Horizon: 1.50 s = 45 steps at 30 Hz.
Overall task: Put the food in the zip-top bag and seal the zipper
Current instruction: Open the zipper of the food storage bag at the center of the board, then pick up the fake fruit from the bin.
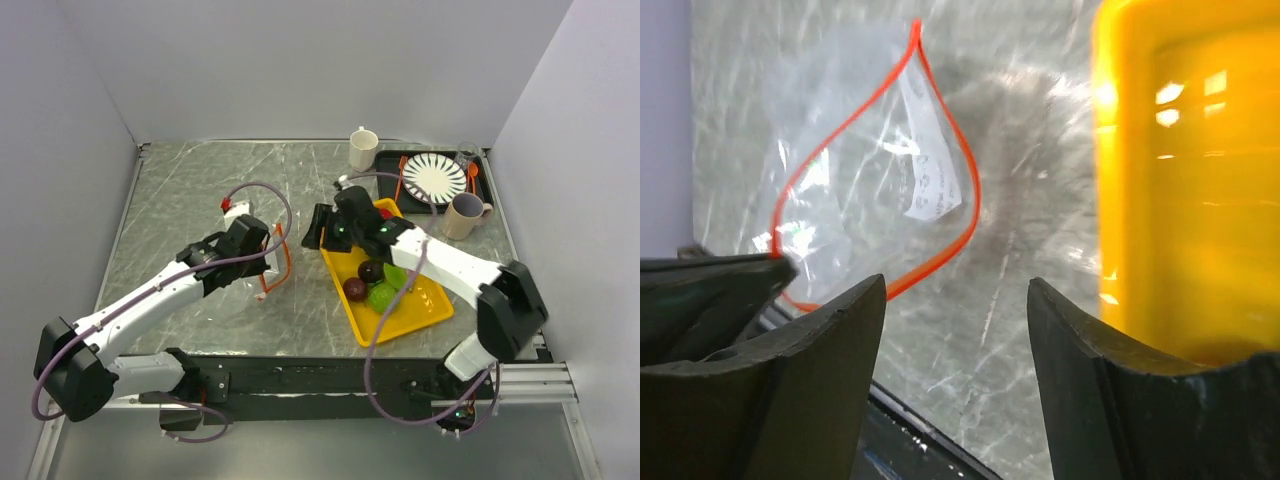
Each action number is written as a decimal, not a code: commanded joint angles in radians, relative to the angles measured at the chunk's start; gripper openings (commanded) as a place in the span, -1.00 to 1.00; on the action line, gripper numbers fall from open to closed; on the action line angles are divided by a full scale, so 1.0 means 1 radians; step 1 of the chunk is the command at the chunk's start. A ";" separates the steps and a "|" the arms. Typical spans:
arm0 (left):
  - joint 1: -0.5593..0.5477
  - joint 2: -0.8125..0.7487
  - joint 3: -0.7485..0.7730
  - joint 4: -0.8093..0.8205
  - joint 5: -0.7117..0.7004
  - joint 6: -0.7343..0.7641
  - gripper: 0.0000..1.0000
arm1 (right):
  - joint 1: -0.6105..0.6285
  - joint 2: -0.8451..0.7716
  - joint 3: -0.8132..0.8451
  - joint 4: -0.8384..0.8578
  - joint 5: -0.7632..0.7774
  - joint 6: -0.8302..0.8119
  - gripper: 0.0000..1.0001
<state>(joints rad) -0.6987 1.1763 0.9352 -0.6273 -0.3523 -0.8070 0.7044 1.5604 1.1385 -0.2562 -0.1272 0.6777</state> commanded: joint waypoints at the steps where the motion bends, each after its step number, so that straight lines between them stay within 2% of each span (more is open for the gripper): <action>1: 0.002 0.000 -0.001 0.087 0.045 0.003 -0.99 | -0.019 -0.137 -0.087 -0.139 0.224 -0.004 0.36; 2: 0.004 0.002 -0.001 0.092 0.064 0.011 -0.99 | -0.028 -0.157 -0.111 -0.159 0.269 0.005 0.43; 9: -0.007 0.002 -0.024 0.152 0.139 0.038 -0.99 | -0.166 -0.374 -0.371 -0.215 0.305 0.031 0.51; 14: -0.015 0.011 -0.032 0.159 0.147 0.045 -0.99 | -0.189 -0.433 -0.416 -0.229 0.281 0.011 0.56; 18: -0.016 0.014 -0.041 0.166 0.151 0.045 -0.99 | -0.200 -0.422 -0.437 -0.258 0.304 0.008 0.61; 29: -0.021 0.008 -0.044 0.158 0.162 0.054 -0.99 | -0.201 -0.396 -0.525 -0.218 0.203 0.029 0.66; 31: -0.022 0.009 -0.049 0.166 0.161 0.052 -0.99 | -0.201 -0.405 -0.552 -0.180 0.201 0.036 0.64; 35: -0.024 0.017 -0.045 0.158 0.162 0.057 -0.99 | -0.201 -0.363 -0.527 -0.207 0.193 0.023 0.60; 38: -0.024 0.016 -0.049 0.161 0.162 0.055 -0.99 | -0.198 -0.359 -0.540 -0.198 0.158 0.026 0.66; 40: -0.022 0.016 -0.049 0.164 0.167 0.054 -0.99 | -0.197 -0.367 -0.551 -0.196 0.155 0.031 0.82; 42: -0.024 0.019 -0.052 0.167 0.171 0.057 -0.99 | -0.198 -0.391 -0.554 -0.201 0.155 0.036 0.86; 43: -0.024 0.022 -0.052 0.167 0.170 0.057 -0.99 | -0.198 -0.399 -0.554 -0.202 0.153 0.039 0.96; 45: -0.022 0.026 -0.049 0.166 0.170 0.058 -0.99 | -0.197 -0.424 -0.545 -0.218 0.158 0.043 0.96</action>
<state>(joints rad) -0.7177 1.1946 0.8894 -0.4896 -0.1967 -0.7700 0.5072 1.1896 0.5915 -0.4641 0.0322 0.7094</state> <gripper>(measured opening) 0.023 0.973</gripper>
